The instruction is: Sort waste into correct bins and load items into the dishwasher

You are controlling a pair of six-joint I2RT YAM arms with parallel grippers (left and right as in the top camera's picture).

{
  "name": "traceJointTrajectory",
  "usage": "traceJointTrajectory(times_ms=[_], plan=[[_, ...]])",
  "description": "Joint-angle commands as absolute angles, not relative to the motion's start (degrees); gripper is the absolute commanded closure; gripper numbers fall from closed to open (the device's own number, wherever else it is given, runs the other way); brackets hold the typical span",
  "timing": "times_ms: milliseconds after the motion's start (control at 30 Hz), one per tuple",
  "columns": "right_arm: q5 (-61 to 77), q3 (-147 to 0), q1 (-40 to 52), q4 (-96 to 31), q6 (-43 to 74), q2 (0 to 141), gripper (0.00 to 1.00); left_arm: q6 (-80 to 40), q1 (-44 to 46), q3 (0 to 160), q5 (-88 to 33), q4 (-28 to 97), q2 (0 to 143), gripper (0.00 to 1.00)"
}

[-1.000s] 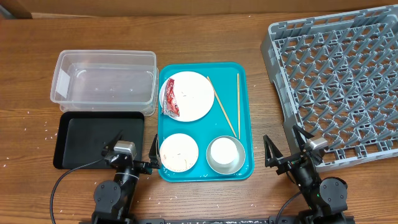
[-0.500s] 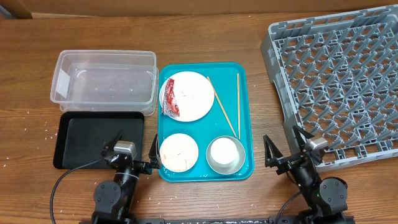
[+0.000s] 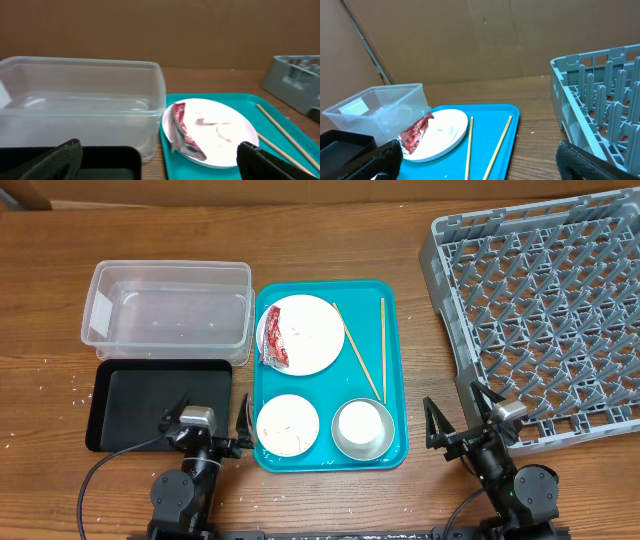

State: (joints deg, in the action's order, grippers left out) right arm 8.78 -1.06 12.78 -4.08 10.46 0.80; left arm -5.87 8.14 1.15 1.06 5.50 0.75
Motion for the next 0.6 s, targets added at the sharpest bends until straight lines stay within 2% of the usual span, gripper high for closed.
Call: traceJointTrajectory(times_ms=[0, 67, 133, 267, 333, 433, 567], plan=[[8.9, -0.5, 12.6, -3.9, 10.5, 0.2, 0.00, -4.7, 7.7, 0.9, 4.5, 5.1, 0.3, 0.00], [9.8, -0.5, 12.7, -3.9, 10.6, 0.2, 0.00, -4.8, 7.7, 0.8, 4.3, 5.1, 0.3, 0.00], [12.2, -0.5, 12.7, -3.4, 10.6, 0.2, 0.00, -7.3, 7.7, 0.9, -0.7, 5.3, 0.3, 0.00], [20.1, -1.0, 12.7, -3.5, 14.9, 0.2, 0.00, -20.9, 8.1, 0.9, -10.7, 2.9, 0.4, 0.00], [22.0, -2.6, 12.7, -5.3, 18.1, 0.2, 0.00, -23.7, 8.1, 1.2, -16.7, -0.9, 0.4, 0.00], [22.6, -11.5, 12.7, -15.1, 19.5, 0.6, 0.00, -24.7, 8.1, 6.0, -22.6, -2.0, 0.4, 0.00], [21.2, -23.8, 12.7, -26.0, 18.6, 5.4, 0.00, -23.6, 8.1, 16.7, -22.3, 9.5, 3.1, 0.00]])
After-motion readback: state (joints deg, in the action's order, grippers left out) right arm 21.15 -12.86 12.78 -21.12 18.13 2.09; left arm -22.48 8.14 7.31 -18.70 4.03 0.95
